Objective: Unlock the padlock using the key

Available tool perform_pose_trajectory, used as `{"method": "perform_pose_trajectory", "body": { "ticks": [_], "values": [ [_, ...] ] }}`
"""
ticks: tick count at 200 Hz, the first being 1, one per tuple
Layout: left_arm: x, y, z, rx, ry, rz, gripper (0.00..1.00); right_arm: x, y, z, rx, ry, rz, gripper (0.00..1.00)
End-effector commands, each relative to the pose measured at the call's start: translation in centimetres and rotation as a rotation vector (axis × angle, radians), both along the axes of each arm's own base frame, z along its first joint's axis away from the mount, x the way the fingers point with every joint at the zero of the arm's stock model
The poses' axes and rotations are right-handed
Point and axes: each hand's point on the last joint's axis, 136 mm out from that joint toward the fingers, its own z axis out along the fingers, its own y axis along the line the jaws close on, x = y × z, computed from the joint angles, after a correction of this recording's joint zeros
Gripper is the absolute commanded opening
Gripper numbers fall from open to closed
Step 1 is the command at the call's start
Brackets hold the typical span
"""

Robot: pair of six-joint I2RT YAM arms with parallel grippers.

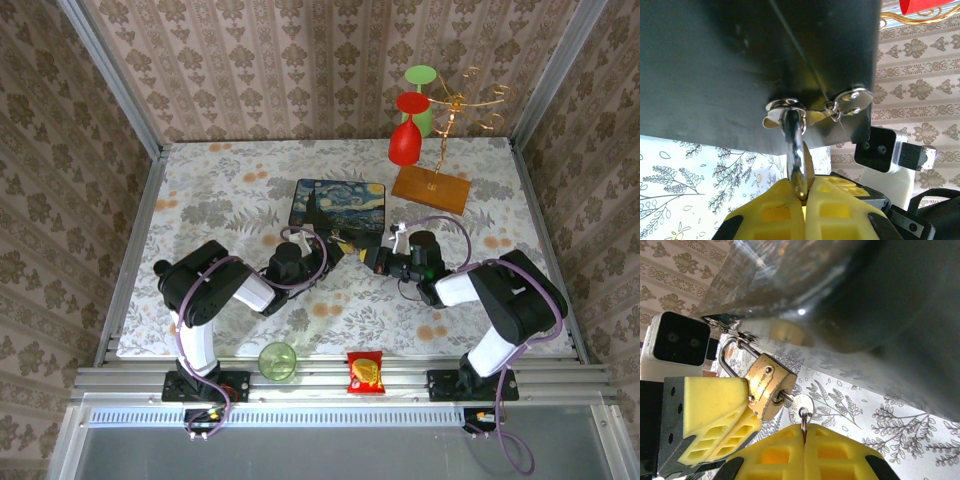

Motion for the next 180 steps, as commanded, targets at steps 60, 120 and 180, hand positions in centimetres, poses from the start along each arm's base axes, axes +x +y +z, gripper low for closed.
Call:
{"method": "perform_pose_trajectory", "body": {
  "ticks": [60, 120, 180],
  "values": [
    [-2.1, -1.9, 3.5, -0.095, -0.07, -0.119, 0.0, 2.4, 0.4, 2.4, 0.089, -0.024, -0.024, 0.0],
    [-1.8, -2.0, 2.2, -0.064, -0.064, -0.098, 0.0, -0.4, 3.2, 3.6, 0.099, -0.051, 0.028, 0.0],
    [-2.9, -3.4, 0.2, -0.037, -0.039, -0.16, 0.0, -1.1, 2.8, 4.9, 0.111, -0.044, 0.024, 0.0]
  ]
}}
